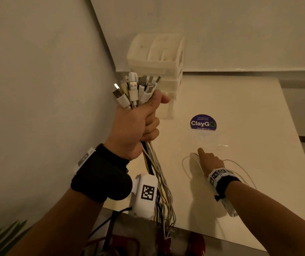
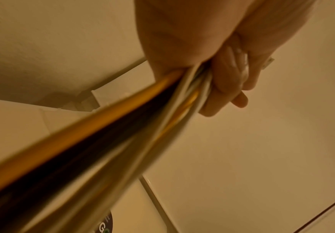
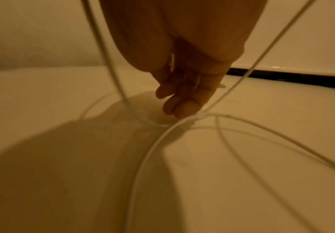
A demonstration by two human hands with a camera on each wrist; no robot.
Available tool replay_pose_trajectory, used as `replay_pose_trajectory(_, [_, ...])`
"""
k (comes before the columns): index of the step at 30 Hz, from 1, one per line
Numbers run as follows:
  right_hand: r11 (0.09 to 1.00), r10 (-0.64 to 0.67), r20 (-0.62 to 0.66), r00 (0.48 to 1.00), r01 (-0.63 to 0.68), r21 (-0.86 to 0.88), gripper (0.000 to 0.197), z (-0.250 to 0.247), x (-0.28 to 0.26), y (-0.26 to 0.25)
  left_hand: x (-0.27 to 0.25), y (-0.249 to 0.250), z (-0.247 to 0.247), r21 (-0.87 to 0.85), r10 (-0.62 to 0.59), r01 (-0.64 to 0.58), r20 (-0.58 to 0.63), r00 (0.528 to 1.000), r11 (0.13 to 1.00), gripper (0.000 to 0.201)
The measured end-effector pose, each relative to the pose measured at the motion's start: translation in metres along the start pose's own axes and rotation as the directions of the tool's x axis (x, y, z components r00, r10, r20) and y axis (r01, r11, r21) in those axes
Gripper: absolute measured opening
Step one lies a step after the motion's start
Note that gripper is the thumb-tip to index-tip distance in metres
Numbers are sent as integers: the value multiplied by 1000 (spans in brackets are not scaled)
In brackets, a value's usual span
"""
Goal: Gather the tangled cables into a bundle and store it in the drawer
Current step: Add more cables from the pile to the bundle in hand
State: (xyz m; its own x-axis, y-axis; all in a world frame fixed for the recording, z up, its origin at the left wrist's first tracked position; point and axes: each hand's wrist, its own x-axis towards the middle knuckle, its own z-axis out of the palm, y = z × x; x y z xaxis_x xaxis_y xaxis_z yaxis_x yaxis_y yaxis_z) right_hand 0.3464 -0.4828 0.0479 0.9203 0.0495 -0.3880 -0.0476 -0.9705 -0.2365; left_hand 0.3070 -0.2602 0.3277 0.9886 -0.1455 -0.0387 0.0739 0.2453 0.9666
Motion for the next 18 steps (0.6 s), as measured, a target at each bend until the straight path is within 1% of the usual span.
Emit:
replay_pose_trajectory(1, [999, -11, -46, 999, 13, 45, 22, -8, -4, 0, 0, -1, 1, -3, -3, 3, 2, 1000, 1000, 22])
replay_pose_trajectory(2, [988, -29, -105, 994, 45, 148, 17, -18, -9, -1, 1, -2, 1, -8, -8, 8, 6, 1000, 1000, 22])
replay_pose_trajectory(3, [947, -46, -170, 984, 97, 305, 11, -30, -17, -3, 1, -3, 2, -13, -17, 17, 8, 1000, 1000, 23])
replay_pose_trajectory(4, [859, -43, -230, 972, 153, 488, 7, -45, -27, -6, 1, -5, 3, -16, -30, 30, 7, 1000, 999, 24])
replay_pose_trajectory(5, [725, -19, -276, 961, 203, 658, 4, -62, -40, -12, 1, -7, 4, -19, -44, 44, 2, 999, 999, 24])
replay_pose_trajectory(6, [574, 19, -305, 952, 240, 783, 6, -80, -55, -20, 1, -9, 5, -25, -56, 56, -9, 998, 998, 25])
replay_pose_trajectory(7, [415, 48, -320, 946, 272, 868, 8, -97, -72, -29, 2, -12, 7, -31, -67, 67, -21, 998, 997, 25])
replay_pose_trajectory(8, [276, 61, -332, 942, 303, 912, 7, -115, -90, -39, 2, -14, 9, -39, -80, 79, -32, 996, 996, 26])
replay_pose_trajectory(9, [170, 65, -348, 935, 333, 927, 6, -130, -107, -50, 2, -17, 11, -44, -92, 90, -39, 995, 995, 27])
replay_pose_trajectory(11, [32, 50, -387, 921, 386, 922, 9, -155, -138, -72, 2, -20, 17, -48, -103, 101, -48, 994, 994, 30])
replay_pose_trajectory(12, [-9, 32, -395, 918, 395, 918, 9, -164, -150, -83, 3, -20, 20, -50, -107, 105, -45, 993, 993, 32])
replay_pose_trajectory(13, [-29, 7, -399, 917, 399, 917, 9, -172, -161, -95, 3, -21, 23, -52, -114, 112, -34, 993, 992, 34])
replay_pose_trajectory(14, [-13, -17, -413, 911, 413, 911, 9, -177, -169, -105, 3, -21, 26, -55, -123, 122, -15, 992, 991, 35])
replay_pose_trajectory(15, [45, -32, -440, 898, 441, 897, 9, -180, -175, -113, 3, -20, 29, -56, -129, 129, 7, 992, 990, 35])
replay_pose_trajectory(16, [138, -42, -473, 880, 474, 870, 8, -183, -179, -120, 2, -19, 30, -56, -131, 132, 30, 991, 990, 32])
replay_pose_trajectory(17, [226, -46, -501, 864, 498, 837, 9, -185, -182, -126, 1, -19, 31, -56, -127, 130, 54, 990, 990, 27])
replay_pose_trajectory(18, [296, -44, -517, 855, 505, 811, 9, -186, -182, -130, -1, -18, 31, -60, -122, 127, 79, 989, 990, 21])
